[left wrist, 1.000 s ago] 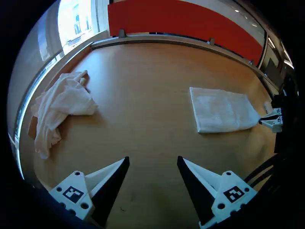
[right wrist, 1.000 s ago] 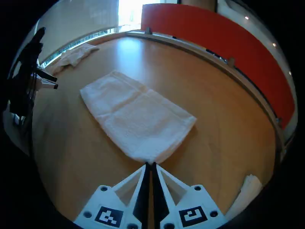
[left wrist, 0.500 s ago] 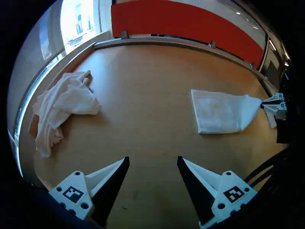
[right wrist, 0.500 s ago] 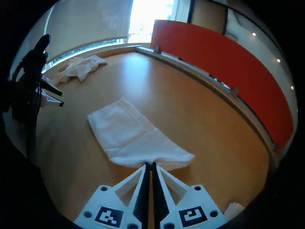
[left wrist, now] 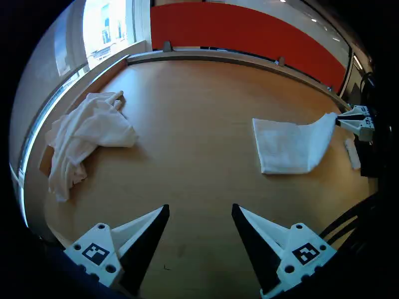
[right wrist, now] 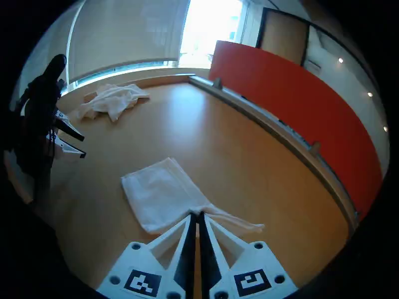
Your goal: Fold towel
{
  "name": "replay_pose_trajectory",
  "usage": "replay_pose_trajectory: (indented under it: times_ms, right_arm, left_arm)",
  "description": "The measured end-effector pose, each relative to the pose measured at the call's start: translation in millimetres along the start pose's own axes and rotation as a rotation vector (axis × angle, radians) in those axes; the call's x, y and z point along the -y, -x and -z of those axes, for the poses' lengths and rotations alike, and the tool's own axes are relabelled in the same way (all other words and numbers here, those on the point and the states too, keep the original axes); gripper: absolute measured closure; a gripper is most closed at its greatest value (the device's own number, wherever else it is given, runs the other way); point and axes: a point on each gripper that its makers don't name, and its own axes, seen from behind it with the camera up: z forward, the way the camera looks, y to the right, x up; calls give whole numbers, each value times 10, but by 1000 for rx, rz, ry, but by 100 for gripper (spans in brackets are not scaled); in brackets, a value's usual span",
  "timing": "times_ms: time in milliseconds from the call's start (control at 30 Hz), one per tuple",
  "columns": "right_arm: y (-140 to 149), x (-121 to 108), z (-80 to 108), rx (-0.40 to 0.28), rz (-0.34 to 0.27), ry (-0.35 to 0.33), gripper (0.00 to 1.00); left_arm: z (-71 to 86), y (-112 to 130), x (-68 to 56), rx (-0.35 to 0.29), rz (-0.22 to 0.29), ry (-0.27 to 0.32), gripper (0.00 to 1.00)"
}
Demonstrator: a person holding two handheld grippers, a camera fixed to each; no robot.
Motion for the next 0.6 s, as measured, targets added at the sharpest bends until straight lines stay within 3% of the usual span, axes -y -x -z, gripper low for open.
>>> replay_pose_trajectory:
  times_ms: [367,600]
  right_arm:
    - [-169,150,-154,-2,41,-40,96]
    - [-372,396,-365,-3,96,-101,96]
  left_arm:
    - [74,4,27,-6,15,8,7]
    - [165,1,-27,-21,45,28,7]
